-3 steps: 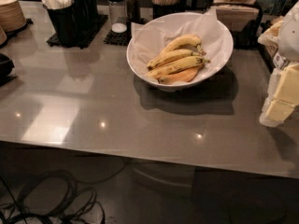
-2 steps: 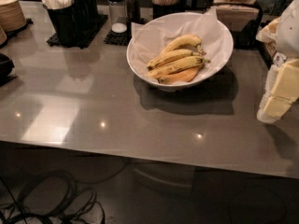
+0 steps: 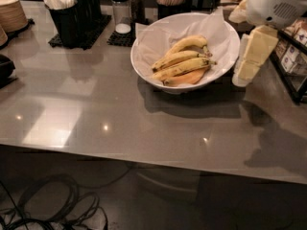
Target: Pick banana from white bowl
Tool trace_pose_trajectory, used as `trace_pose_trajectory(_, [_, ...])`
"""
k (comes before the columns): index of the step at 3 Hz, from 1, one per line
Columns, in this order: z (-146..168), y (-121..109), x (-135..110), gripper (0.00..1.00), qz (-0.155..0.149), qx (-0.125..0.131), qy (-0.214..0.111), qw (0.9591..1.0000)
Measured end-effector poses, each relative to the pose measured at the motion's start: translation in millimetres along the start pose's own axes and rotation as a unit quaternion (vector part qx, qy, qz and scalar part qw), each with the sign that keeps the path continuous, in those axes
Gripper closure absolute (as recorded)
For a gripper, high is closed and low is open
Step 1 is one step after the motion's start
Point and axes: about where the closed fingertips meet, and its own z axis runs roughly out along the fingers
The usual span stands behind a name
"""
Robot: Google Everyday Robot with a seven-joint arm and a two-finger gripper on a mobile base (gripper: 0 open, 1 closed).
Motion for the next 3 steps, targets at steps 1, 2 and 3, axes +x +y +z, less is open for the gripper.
trace_pose_trajectory(1, [-8.4, -17.8, -11.1, 0.00, -0.003, 0.021, -0.016, 0.9996])
trace_pose_trajectory(2, [3.4, -17.1, -5.8, 0.00, 0.006, 0.012, -0.027, 0.9995])
trace_pose_trajectory(3, [31.7, -38.0, -24.1, 0.00, -0.021, -0.010, -0.041, 0.9989])
